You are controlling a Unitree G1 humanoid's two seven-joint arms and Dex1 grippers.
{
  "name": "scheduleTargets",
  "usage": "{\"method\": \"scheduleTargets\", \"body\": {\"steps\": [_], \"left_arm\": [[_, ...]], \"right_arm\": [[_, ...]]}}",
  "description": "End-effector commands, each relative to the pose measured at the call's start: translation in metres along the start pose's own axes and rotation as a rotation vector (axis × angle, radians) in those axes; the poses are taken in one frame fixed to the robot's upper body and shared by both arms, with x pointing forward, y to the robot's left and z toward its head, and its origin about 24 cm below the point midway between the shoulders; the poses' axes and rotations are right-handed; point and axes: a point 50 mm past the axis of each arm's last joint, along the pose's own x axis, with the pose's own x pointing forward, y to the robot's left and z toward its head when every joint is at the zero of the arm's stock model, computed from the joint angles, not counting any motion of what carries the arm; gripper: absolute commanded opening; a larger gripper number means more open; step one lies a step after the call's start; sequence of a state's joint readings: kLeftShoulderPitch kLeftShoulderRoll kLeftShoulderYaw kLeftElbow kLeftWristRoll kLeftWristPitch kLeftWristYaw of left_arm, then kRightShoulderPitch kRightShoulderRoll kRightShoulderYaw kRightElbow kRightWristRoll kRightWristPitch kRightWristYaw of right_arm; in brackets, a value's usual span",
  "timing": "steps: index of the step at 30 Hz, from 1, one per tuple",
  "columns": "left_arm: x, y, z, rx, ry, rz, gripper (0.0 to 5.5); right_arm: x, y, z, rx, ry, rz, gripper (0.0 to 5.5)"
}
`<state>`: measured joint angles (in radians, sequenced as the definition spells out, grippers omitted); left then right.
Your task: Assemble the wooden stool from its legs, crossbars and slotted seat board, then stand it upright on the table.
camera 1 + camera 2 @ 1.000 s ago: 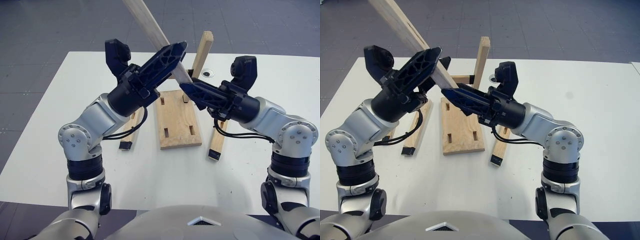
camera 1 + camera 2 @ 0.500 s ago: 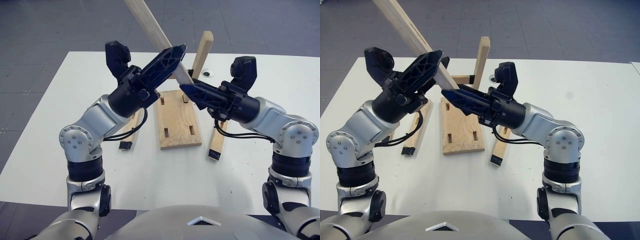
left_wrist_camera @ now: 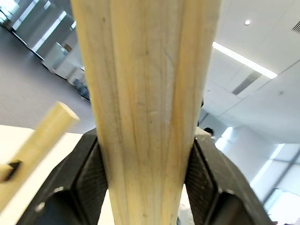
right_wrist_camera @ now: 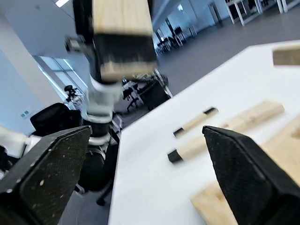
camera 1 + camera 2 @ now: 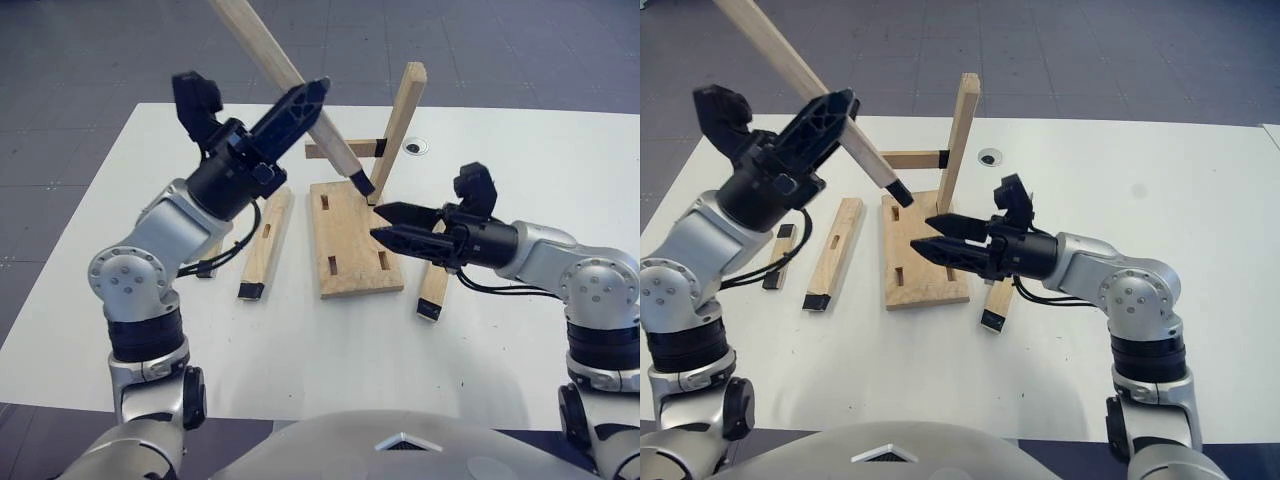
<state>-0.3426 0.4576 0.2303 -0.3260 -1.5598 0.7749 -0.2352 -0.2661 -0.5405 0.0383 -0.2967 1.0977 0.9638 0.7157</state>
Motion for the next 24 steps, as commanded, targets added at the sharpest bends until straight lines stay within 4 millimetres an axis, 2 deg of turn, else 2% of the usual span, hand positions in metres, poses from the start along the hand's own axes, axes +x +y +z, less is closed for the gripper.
{"method": "scheduleTargets", "body": {"steps": [1, 3, 6, 11, 18, 24], "left_arm": [[-0.015, 0.005, -0.003, 0.191, 0.134, 0.070, 2.06], [-0.025, 0.012, -0.016, 0.264, 0.221, 0.110, 2.06], [-0.037, 0.022, -0.032, 0.333, 0.226, 0.148, 2.06], [-0.041, 0.027, -0.035, 0.362, 0.173, 0.176, 2.06], [-0.039, 0.026, -0.038, 0.363, 0.168, 0.179, 2.06], [-0.036, 0.025, -0.042, 0.351, 0.168, 0.168, 2.06]], "right_arm": [[0.003, -0.023, -0.017, -0.114, 0.142, -0.190, 4.18], [0.007, -0.033, -0.025, -0.200, 0.210, -0.285, 4.17], [0.010, -0.052, -0.028, -0.334, 0.261, -0.456, 4.17], [0.000, -0.071, -0.039, -0.457, 0.386, -0.617, 4.17], [0.000, -0.066, -0.045, -0.468, 0.409, -0.580, 4.17], [0.002, -0.061, -0.034, -0.461, 0.327, -0.601, 4.17]]}}
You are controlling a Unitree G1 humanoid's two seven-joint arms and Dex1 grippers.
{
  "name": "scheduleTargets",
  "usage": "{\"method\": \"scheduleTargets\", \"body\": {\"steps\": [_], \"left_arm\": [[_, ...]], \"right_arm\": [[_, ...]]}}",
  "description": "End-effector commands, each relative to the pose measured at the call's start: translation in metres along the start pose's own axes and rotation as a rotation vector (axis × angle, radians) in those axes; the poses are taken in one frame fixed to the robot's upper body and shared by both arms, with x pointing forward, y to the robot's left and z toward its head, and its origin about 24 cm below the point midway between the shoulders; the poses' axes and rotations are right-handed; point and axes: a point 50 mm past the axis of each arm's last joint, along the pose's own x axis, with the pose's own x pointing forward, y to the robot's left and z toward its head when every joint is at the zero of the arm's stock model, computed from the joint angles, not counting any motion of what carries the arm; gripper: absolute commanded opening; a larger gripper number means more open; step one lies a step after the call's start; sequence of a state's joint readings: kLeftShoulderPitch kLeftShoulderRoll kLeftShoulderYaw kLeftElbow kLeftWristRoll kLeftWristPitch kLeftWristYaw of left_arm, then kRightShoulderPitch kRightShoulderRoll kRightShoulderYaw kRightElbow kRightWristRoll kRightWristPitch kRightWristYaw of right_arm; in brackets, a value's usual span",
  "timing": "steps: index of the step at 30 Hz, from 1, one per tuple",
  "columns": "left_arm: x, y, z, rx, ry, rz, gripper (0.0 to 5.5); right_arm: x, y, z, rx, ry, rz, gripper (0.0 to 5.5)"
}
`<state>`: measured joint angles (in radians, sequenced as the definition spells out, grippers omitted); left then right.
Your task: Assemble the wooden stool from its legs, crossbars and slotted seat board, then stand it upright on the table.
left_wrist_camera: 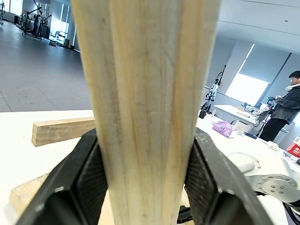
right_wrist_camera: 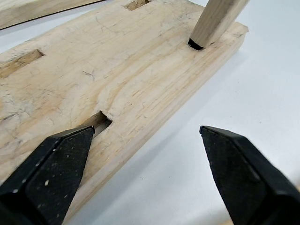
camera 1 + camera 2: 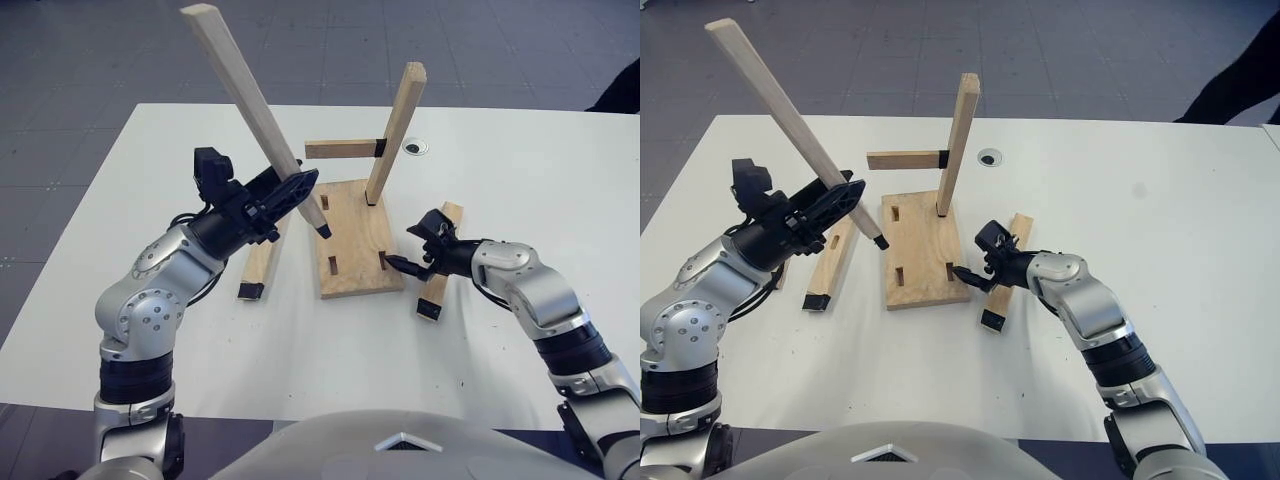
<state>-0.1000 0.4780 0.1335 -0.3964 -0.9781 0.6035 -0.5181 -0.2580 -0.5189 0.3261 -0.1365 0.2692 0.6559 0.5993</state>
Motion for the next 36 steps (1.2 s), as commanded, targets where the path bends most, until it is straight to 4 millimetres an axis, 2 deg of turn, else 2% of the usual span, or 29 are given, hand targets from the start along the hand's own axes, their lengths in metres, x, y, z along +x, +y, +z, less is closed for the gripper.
{"method": "scheduleTargets", "body": {"steps": [1, 7, 19, 26, 31, 34, 36], "left_arm": [[0.003, -0.002, 0.002, 0.008, -0.004, -0.009, 2.06], [0.004, -0.003, 0.002, 0.009, -0.006, -0.014, 2.06], [0.004, -0.003, 0.001, 0.005, -0.007, -0.016, 2.06], [0.003, 0.001, 0.007, 0.030, -0.005, -0.007, 2.06], [-0.003, 0.010, 0.016, 0.073, -0.006, 0.029, 2.06], [-0.009, 0.017, 0.017, 0.114, 0.022, 0.044, 2.06], [-0.005, 0.018, 0.012, 0.139, 0.027, 0.025, 2.06]], "right_arm": [[-0.004, -0.005, 0.007, 0.014, -0.034, -0.051, 4.17], [-0.001, 0.005, 0.005, -0.014, -0.009, -0.012, 4.17], [0.000, 0.005, -0.006, -0.022, 0.047, -0.017, 4.17], [0.002, 0.016, -0.014, -0.066, 0.119, 0.034, 4.17], [-0.006, 0.006, -0.021, -0.094, 0.177, 0.025, 4.17], [-0.021, 0.004, -0.035, -0.123, 0.253, 0.064, 4.17], [-0.035, -0.001, -0.048, -0.167, 0.324, 0.090, 4.17]]}}
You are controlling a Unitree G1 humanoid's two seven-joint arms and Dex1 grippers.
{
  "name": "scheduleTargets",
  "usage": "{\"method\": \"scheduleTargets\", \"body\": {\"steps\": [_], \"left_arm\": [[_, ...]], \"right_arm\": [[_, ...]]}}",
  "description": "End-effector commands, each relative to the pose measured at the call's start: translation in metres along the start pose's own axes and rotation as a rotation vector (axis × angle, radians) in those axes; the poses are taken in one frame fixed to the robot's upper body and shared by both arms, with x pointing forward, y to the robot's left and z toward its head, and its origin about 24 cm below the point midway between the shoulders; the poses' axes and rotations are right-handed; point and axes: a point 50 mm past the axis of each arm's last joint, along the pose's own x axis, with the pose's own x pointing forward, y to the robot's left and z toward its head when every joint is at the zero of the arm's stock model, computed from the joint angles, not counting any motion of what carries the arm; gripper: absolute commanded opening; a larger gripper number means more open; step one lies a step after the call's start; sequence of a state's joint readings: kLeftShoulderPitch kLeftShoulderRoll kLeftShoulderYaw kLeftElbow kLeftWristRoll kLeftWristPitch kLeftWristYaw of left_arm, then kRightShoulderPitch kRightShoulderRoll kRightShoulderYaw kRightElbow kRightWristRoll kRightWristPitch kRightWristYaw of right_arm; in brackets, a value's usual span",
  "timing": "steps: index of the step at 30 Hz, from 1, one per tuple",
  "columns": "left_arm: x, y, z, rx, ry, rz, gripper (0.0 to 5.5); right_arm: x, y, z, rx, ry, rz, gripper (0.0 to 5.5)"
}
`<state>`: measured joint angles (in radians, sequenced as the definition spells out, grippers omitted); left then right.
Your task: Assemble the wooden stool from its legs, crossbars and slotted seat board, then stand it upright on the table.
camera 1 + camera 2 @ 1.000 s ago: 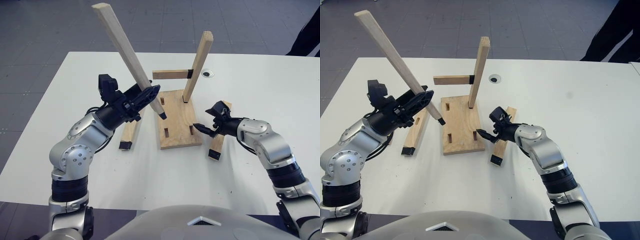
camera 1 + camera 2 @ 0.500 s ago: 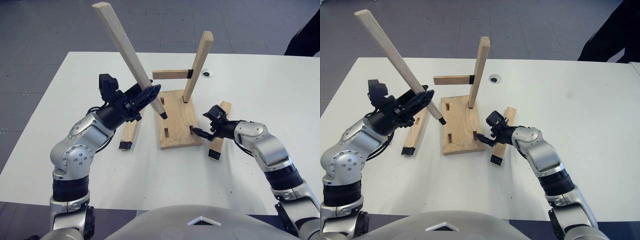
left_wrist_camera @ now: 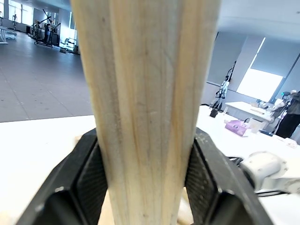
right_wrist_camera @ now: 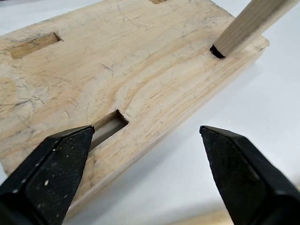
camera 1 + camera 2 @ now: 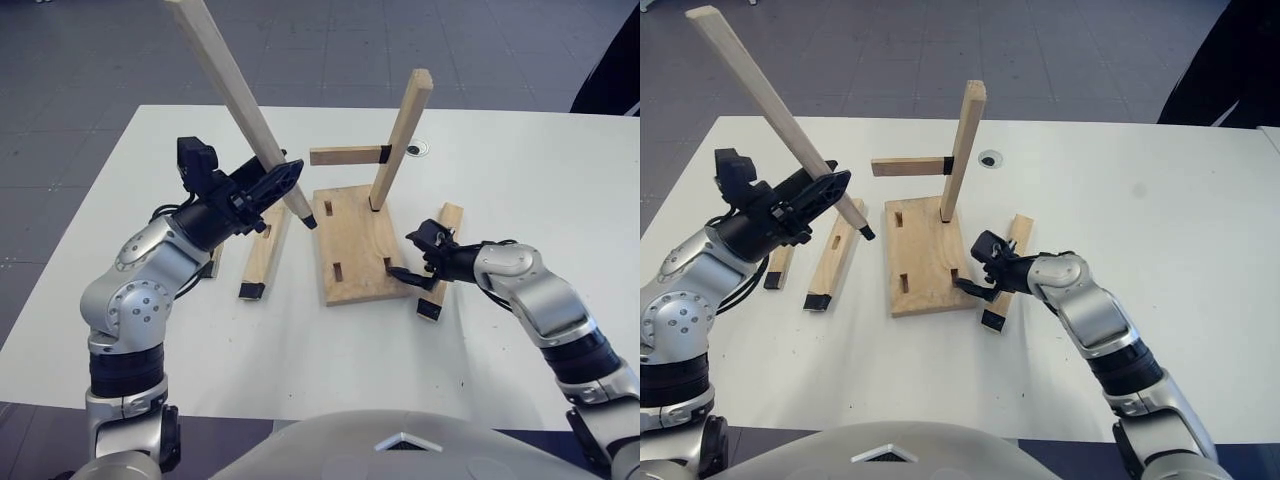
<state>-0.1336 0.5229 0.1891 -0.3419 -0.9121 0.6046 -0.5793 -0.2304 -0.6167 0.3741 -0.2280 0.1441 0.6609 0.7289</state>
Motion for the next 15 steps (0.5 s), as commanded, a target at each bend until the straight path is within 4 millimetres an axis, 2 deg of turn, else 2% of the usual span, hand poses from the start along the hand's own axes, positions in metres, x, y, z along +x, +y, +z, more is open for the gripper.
{"method": "scheduleTargets", "body": {"steps": [1, 5, 8, 10, 15], "left_arm": [[0.008, 0.001, -0.005, 0.072, -0.007, -0.033, 2.06], [0.024, -0.005, -0.029, 0.147, 0.004, -0.107, 2.06], [0.033, -0.005, -0.042, 0.185, -0.007, -0.141, 2.06], [0.038, 0.001, -0.051, 0.230, -0.029, -0.120, 2.06], [0.040, 0.021, -0.071, 0.335, -0.071, -0.006, 2.06]], "right_arm": [[-0.021, 0.001, -0.051, -0.028, 0.239, 0.058, 4.17], [-0.032, -0.016, -0.068, -0.251, 0.346, 0.102, 4.17], [-0.032, -0.034, -0.072, -0.431, 0.384, 0.094, 4.17], [-0.030, -0.046, -0.071, -0.580, 0.394, 0.078, 4.17], [-0.026, -0.053, -0.076, -0.666, 0.379, 0.101, 4.17]]}}
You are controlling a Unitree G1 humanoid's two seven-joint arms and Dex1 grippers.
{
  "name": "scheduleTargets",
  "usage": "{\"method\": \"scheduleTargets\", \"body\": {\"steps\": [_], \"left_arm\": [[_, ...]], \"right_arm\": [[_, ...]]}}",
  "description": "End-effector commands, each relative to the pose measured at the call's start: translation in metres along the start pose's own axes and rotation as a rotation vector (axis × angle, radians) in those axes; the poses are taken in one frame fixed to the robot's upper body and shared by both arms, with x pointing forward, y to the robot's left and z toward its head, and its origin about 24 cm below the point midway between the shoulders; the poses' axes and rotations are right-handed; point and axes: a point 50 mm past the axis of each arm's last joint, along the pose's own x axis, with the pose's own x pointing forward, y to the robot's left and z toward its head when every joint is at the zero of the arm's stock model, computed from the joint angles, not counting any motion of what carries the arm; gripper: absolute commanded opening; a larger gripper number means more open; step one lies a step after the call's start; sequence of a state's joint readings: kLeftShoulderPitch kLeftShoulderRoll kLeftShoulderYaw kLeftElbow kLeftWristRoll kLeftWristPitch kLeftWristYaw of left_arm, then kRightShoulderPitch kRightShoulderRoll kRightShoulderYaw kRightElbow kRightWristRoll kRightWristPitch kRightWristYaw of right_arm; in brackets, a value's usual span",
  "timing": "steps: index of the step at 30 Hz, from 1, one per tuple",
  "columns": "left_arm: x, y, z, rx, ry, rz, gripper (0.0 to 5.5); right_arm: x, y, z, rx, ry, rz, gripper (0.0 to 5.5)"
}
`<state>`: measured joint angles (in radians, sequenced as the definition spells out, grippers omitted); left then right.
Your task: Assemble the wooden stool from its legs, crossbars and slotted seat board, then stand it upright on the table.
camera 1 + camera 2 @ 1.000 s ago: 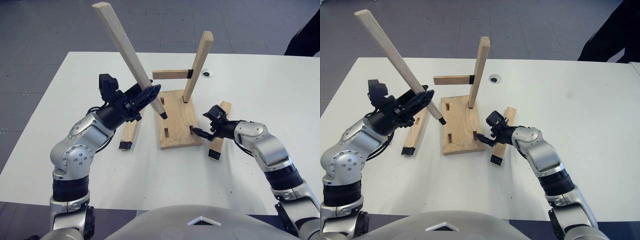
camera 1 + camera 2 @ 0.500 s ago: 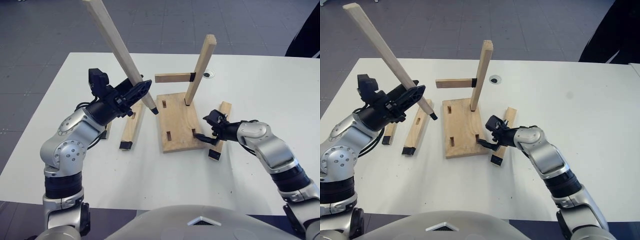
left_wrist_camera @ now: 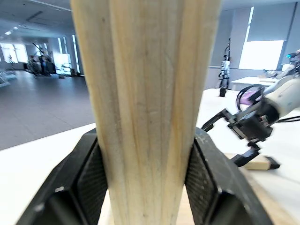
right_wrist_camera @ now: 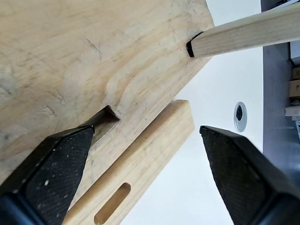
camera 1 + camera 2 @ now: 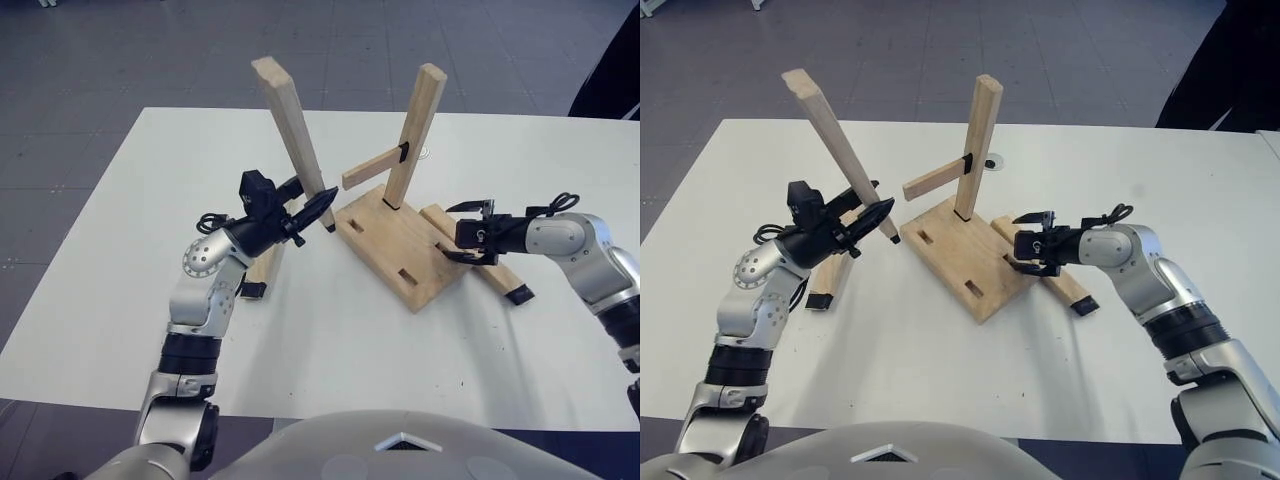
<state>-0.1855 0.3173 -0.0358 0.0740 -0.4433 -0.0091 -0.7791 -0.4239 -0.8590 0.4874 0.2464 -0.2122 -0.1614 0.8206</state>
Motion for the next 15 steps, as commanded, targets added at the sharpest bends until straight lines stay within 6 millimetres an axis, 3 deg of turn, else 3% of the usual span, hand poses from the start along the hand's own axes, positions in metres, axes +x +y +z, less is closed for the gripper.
{"method": "scheduleTargets", "body": {"steps": [1, 10, 15], "left_arm": [[0.006, 0.007, -0.010, 0.067, -0.037, 0.060, 2.06], [0.020, -0.019, -0.009, -0.035, -0.163, 0.077, 2.06], [0.026, -0.025, -0.023, -0.040, -0.144, 0.087, 2.06]], "right_arm": [[0.012, 0.047, -0.032, 0.023, 0.134, 0.196, 4.17], [0.020, 0.039, -0.010, 0.047, 0.042, 0.152, 4.17], [0.020, 0.021, 0.007, 0.078, -0.007, 0.078, 4.17]]}}
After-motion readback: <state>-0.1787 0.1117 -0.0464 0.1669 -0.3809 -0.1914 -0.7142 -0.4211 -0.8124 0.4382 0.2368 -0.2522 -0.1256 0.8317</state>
